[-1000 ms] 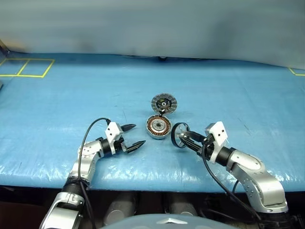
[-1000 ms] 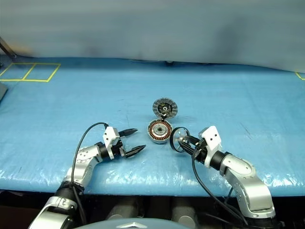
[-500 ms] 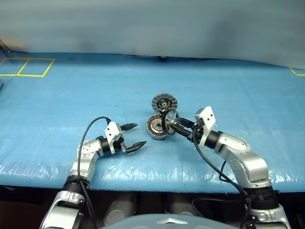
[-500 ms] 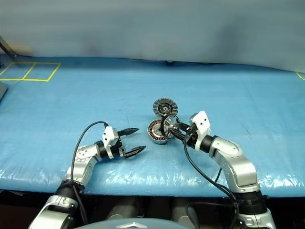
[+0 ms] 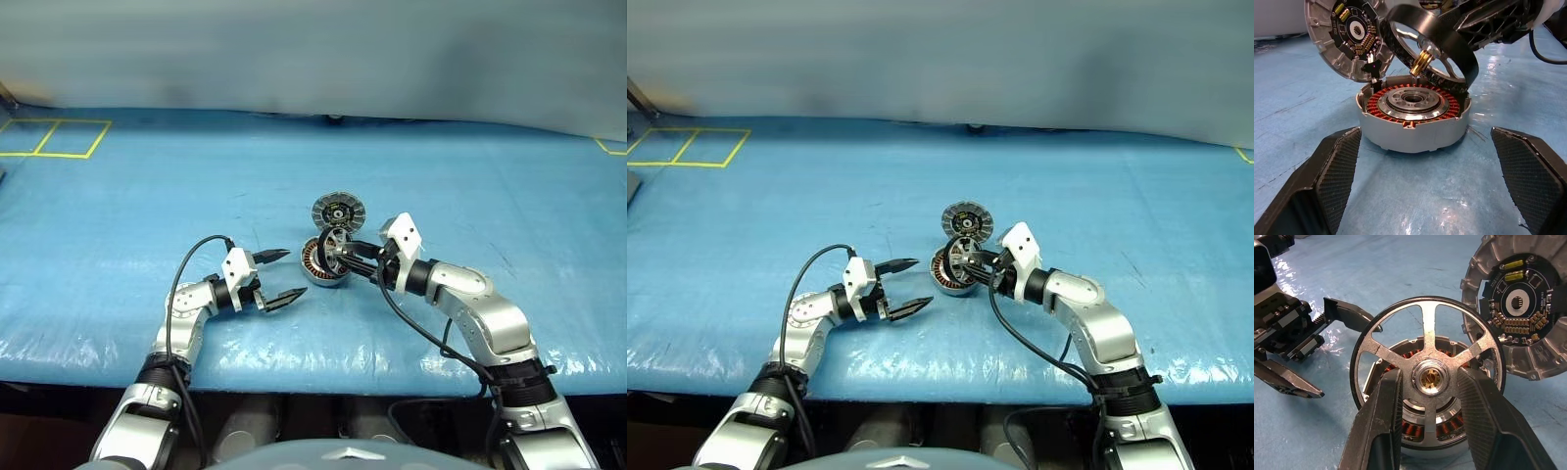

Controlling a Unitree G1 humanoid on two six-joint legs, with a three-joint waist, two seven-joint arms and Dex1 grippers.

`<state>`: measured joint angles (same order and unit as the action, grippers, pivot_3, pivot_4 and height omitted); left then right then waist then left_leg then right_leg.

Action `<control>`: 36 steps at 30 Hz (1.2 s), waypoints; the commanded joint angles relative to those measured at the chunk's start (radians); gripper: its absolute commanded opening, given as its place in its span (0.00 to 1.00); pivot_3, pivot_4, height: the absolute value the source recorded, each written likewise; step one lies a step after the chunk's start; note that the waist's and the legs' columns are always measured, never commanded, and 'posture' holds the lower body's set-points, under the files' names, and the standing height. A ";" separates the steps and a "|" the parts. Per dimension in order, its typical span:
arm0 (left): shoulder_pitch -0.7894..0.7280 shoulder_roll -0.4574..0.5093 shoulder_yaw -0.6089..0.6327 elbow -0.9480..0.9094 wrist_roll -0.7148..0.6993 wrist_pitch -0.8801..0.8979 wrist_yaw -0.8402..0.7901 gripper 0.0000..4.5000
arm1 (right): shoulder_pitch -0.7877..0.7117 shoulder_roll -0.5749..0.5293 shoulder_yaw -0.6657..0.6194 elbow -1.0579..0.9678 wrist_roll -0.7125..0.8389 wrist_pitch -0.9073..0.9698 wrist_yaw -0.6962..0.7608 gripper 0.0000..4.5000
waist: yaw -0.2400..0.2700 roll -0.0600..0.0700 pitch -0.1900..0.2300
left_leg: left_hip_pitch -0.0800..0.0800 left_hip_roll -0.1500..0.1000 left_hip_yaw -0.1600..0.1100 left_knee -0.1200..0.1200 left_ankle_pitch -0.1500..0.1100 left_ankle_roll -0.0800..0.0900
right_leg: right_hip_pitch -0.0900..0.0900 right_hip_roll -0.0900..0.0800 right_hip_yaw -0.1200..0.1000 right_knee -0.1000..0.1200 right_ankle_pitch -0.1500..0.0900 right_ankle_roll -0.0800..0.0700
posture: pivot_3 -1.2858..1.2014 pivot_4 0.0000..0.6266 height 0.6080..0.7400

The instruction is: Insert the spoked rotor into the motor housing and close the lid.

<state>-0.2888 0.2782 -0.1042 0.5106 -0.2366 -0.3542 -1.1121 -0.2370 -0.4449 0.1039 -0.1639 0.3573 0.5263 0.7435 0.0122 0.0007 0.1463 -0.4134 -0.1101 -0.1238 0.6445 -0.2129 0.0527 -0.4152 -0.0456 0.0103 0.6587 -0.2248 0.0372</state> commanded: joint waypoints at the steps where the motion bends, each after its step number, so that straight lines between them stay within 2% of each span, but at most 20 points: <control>1: -0.010 -0.001 0.003 0.002 0.004 -0.021 0.006 1.00 | -0.021 -0.019 0.011 0.004 -0.016 -0.008 0.017 0.30 | 0.000 0.000 0.000 | 0.000 0.000 0.000 0.000 0.000 0.000 | 0.000 0.000 0.000 0.000 0.000 0.000 | 0.52 0.24 1.00; 10: 0.001 0.002 0.002 0.000 0.004 -0.019 0.017 1.00 | -0.036 -0.021 0.033 0.021 -0.042 0.000 0.026 0.30 | 0.000 0.000 0.000 | 0.001 0.000 0.000 0.000 0.000 0.000 | 0.000 0.000 0.000 0.000 0.000 0.000 | 0.52 0.24 1.00; 12: 0.002 0.003 0.001 0.000 0.005 -0.017 0.020 1.00 | -0.036 -0.023 0.037 0.020 -0.048 -0.002 0.028 0.46 | 0.000 0.000 0.000 | 0.001 0.000 0.000 0.000 0.000 0.000 | 0.000 0.000 0.000 0.000 0.000 0.000 | 0.52 0.24 1.00; 14: 0.004 0.004 0.001 -0.001 0.005 -0.015 0.023 1.00 | -0.034 -0.022 0.042 0.015 -0.054 -0.011 0.025 0.57 | 0.001 0.000 0.000 | 0.001 0.000 0.000 0.000 0.000 0.000 | 0.000 0.000 0.000 0.001 0.000 0.000 | 0.52 0.24 1.00; 23: 0.013 0.006 -0.002 0.000 0.009 -0.014 0.027 1.00 | -0.035 0.021 0.020 0.013 -0.039 -0.017 0.000 0.57 | 0.000 0.000 0.000 | 0.000 0.000 0.000 0.000 0.000 0.000 | 0.000 0.000 0.000 0.001 0.000 0.000 | 0.52 0.24 1.00; 26: 0.015 0.006 -0.002 0.002 0.011 -0.015 0.028 1.00 | -0.041 0.048 0.015 0.029 -0.038 -0.017 -0.017 0.44 | 0.001 0.000 0.000 | 0.000 0.000 0.000 0.000 0.000 0.000 | 0.000 0.000 0.000 0.000 0.000 0.000 | 0.52 0.24 1.00; 31: 0.017 0.003 0.003 0.005 0.014 -0.029 0.043 1.00 | -0.068 0.118 0.026 0.113 -0.087 -0.026 -0.104 0.09 | 0.000 0.000 0.000 | 0.000 0.000 0.000 0.000 0.000 0.000 | 0.000 0.000 0.000 0.001 0.000 0.000 | 0.52 0.24 1.00; 36: 0.014 0.000 0.006 0.015 0.019 -0.037 0.049 1.00 | -0.062 0.140 0.066 0.135 -0.117 -0.004 -0.120 0.09 | 0.000 0.000 0.000 | 0.001 0.000 0.000 0.000 0.000 -0.001 | -0.001 0.000 0.000 0.001 0.000 0.000 | 0.52 0.24 1.00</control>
<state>-0.2721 0.2791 -0.1060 0.5252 -0.2146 -0.3668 -1.0684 -0.3000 -0.3090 0.1504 -0.0245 0.2523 0.5222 0.6292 0.0121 0.0008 0.1463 -0.4122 -0.1103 -0.1237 0.6445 -0.2127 0.0521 -0.4163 -0.0454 0.0104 0.6595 -0.2246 0.0370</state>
